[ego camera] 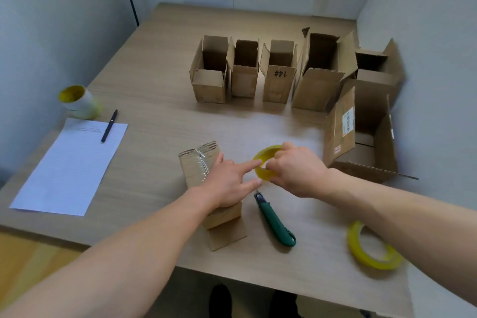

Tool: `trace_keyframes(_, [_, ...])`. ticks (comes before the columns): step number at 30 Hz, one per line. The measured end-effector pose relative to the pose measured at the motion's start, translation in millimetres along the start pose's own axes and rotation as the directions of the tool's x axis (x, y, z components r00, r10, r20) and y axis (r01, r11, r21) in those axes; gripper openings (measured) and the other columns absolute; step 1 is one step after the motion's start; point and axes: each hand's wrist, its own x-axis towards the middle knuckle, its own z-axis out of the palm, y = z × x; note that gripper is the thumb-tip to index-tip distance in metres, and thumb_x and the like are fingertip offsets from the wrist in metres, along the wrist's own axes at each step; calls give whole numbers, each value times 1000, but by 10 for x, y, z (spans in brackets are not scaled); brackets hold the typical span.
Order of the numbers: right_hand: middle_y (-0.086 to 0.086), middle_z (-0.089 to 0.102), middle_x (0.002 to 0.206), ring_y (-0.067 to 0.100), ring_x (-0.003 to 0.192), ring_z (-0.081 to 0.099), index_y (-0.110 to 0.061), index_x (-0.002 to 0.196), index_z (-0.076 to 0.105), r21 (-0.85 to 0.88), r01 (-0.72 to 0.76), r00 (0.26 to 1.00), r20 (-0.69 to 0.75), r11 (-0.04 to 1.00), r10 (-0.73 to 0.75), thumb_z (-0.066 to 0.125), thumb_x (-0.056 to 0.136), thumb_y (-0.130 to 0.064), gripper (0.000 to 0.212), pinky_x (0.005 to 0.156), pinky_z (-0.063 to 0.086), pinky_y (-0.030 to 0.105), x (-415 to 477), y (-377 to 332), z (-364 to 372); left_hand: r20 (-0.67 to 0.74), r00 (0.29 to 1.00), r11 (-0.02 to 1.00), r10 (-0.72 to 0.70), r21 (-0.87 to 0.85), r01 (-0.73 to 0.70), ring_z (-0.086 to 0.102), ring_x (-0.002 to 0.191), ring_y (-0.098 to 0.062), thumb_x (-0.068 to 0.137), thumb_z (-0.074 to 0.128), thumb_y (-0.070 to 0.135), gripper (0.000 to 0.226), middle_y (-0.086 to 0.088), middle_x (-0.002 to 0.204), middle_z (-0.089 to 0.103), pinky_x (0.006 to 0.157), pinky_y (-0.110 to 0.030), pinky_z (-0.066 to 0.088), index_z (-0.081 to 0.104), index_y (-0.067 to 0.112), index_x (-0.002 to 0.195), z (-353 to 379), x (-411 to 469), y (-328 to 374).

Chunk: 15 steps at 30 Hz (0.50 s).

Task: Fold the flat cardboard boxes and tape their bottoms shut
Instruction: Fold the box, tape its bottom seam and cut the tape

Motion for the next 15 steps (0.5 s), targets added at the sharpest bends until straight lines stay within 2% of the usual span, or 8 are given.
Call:
trace_keyframes(2, [2,63,82,30,90,56,-21,96,68,-26,37,996,-80,999,-39,63,89,-45,26,59,40,35,7,8,1,56,997,999,-49,-14,50,53,122,-17,89,50,63,58,4,102,72,119,-49,-1,37,50,144,-33,33,101])
trace_keyframes(4, [1,60,72,29,79,57,-20,84,69,-54,35,992,-121,998,-41,71,81,-45,25,53,40,34,12,9,18,66,992,990,-111,-81,117,55,120,-13,88,59,55,52,9,100,72,118,-50,-1,47,48,138,-79,70,167])
trace_keyframes(7, [0,58,77,27,79,55,-22,80,66,-44,33,986,-161,998,-40,57,86,-53,32,56,44,34,-21,-30,48,12,984,975,-176,-134,176,58,114,-14,86,67,39,22,10,97,70,118,-47,0,65,39,108,-110,131,199])
trace_keyframes(9, [2,59,94,27,88,54,-22,93,64,15,-8,979,-203,1000,11,54,86,-53,33,64,47,38,-121,-82,80,8,979,966,-202,-166,200,59,110,-14,84,70,35,11,12,90,67,120,-47,1,64,39,93,-118,153,212])
trace_keyframes(11, [4,56,105,27,93,52,-20,104,58,168,-78,943,-309,983,127,67,81,-47,36,73,47,38,-245,-136,157,6,976,950,-219,-228,214,60,105,-13,81,74,33,13,13,84,65,120,-46,3,64,37,88,-116,156,216])
trace_keyframes(13, [2,52,98,23,87,48,-18,99,52,447,-200,857,-352,872,377,73,79,-35,34,72,43,34,-402,-210,245,-6,972,931,-235,-290,223,61,102,-12,78,77,30,15,15,80,65,120,-46,2,66,36,87,-117,153,206])
trace_keyframes(14, [-1,50,93,21,84,46,-20,95,49,547,-272,823,-295,792,486,72,80,-31,30,69,40,34,-473,-251,296,-13,970,921,-244,-315,228,60,99,-12,77,78,28,16,16,77,64,120,-46,2,66,36,87,-120,155,198])
trace_keyframes(15, [-4,48,91,21,83,46,-23,93,46,573,-345,829,-184,743,527,68,83,-32,26,67,38,34,-543,-293,373,-16,968,914,-251,-334,232,59,95,-11,77,78,27,17,18,74,62,120,-46,4,66,36,87,-116,156,190])
